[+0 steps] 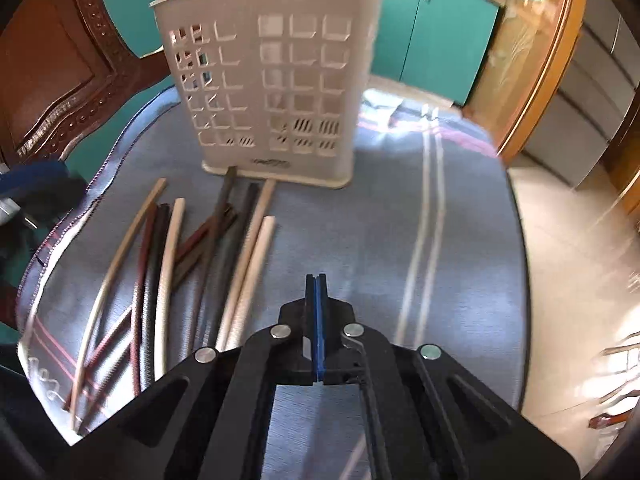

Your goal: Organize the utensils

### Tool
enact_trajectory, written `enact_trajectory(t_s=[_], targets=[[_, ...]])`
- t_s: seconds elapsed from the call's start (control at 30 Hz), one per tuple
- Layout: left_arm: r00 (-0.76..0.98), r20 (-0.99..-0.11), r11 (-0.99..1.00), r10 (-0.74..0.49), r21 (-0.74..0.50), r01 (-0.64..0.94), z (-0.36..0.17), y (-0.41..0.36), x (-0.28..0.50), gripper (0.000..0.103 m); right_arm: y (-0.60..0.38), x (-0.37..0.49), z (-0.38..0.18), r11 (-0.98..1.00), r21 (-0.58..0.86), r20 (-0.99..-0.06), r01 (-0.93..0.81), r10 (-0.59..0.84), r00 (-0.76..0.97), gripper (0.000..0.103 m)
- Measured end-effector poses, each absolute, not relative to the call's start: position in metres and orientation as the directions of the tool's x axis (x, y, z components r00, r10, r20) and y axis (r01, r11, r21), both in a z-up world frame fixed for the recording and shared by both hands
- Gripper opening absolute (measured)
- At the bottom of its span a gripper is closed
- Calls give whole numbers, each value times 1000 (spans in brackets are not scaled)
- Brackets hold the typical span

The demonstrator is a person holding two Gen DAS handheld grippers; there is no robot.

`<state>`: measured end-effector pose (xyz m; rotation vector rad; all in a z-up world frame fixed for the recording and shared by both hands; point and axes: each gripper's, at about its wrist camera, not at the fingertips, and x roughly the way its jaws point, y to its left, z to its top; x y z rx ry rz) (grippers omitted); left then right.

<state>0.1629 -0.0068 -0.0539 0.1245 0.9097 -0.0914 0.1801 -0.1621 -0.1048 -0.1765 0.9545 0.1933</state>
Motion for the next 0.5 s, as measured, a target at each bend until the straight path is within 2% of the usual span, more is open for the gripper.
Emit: enact_trajectory(t_s=[0.2,0.33,0.4,0.5], targets=[[591,-806,978,8,129,161,-76,-25,164,41,-157,155,-97,966,-117,-785,-229,52,618,1],[571,-821,981,29,134,143,-89,-24,175,41,-165,171,-99,969,-138,-786,-203,18,618,1],[569,-821,980,42,144,136,-91,-22,179,49,-170,169,-94,972,-132,-785,-194,17,619,2],[571,-819,981,52,150,126,-95,-21,182,52,-171,175,-90,973,-176,-765,-151,-39,643,15]])
